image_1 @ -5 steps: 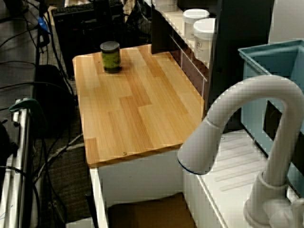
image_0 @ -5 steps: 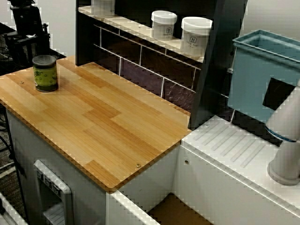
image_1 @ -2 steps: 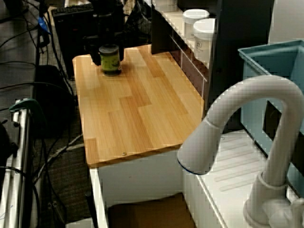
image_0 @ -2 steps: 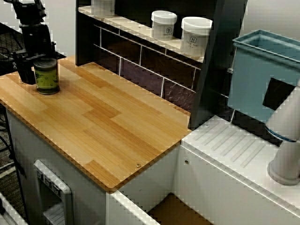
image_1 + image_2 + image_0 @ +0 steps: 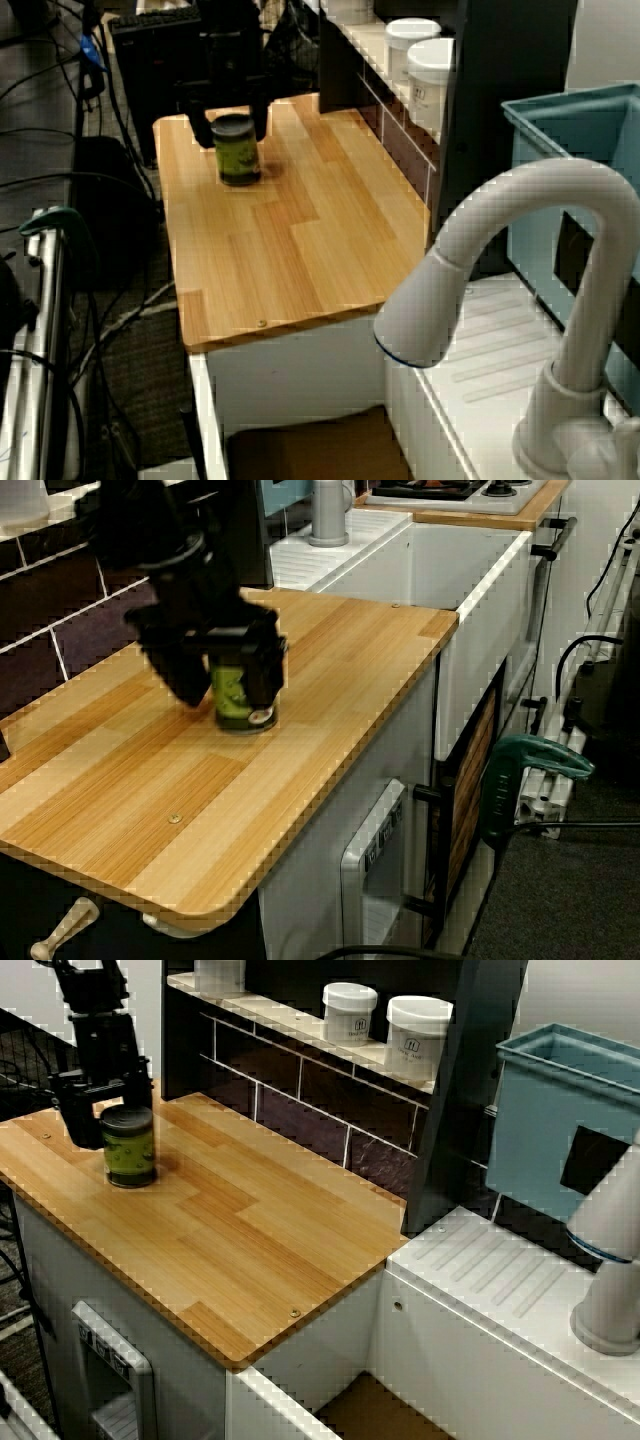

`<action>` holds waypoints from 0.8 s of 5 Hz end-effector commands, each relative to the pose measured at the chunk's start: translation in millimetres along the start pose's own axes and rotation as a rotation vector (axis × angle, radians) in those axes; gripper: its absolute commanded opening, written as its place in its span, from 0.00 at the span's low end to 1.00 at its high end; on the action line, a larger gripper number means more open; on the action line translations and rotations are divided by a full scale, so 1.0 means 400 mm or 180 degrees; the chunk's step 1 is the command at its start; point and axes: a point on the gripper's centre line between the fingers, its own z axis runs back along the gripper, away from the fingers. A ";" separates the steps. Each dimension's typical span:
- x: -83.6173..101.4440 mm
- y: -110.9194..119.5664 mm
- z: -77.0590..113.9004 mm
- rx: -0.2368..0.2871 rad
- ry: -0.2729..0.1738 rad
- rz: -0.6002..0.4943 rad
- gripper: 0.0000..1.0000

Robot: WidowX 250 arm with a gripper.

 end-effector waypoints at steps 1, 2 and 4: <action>0.099 -0.021 0.031 0.0367 -0.0261 0.0651 1.00; 0.135 -0.024 0.003 0.0385 -0.0356 0.0876 1.00; 0.212 -0.021 -0.034 0.0368 -0.0420 0.0987 1.00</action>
